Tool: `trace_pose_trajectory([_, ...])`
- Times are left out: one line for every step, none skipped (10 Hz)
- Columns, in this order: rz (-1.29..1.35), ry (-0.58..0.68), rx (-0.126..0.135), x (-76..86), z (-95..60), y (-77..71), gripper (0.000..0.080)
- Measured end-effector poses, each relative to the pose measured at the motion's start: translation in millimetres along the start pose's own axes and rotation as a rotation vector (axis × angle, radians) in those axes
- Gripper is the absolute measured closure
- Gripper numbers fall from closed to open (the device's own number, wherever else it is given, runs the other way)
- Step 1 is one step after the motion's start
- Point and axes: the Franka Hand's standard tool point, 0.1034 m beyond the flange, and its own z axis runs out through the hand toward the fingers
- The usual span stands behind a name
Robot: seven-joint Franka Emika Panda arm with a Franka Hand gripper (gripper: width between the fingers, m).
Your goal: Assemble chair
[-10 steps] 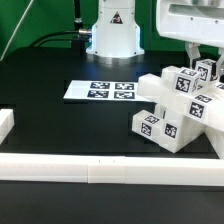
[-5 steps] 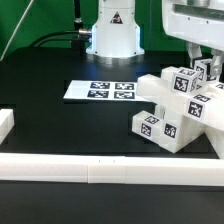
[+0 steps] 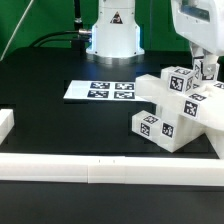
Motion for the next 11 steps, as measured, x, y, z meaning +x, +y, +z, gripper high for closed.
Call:
trace_pose_trajectory([-0.038,0.0,-0.001,0.1,0.4,0.2,0.0515])
trace_pose_trajectory([-0.046,0.0,-0.002,0.1,0.7,0.3,0.0351])
trace_pose_trajectory([-0.135,0.0,-0.001,0.1,0.3,-0.6,0.0227])
trace_pose_trajectory([-0.219,0.0,-0.001,0.2,0.6,-0.6,0.0227])
trace_pose_trajectory([-0.284,0.001,-0.002,0.3,1.0,-0.4,0.0165])
trace_pose_trajectory([-0.371,0.001,-0.002,0.3,1.1,-0.4,0.0155])
trace_pose_trajectory([-0.458,0.001,-0.003,0.5,1.3,-0.2,0.0155])
trace_pose_trajectory([-0.568,0.001,-0.007,0.9,2.2,0.6,0.0151])
trace_pose_trajectory([-0.682,0.004,-0.023,0.1,2.7,2.5,0.0151])
trace_pose_trajectory([-0.814,0.006,-0.042,0.4,1.0,2.0,0.0151])
trace_pose_trajectory([-0.971,-0.009,-0.063,1.2,-4.2,-1.3,0.0151])
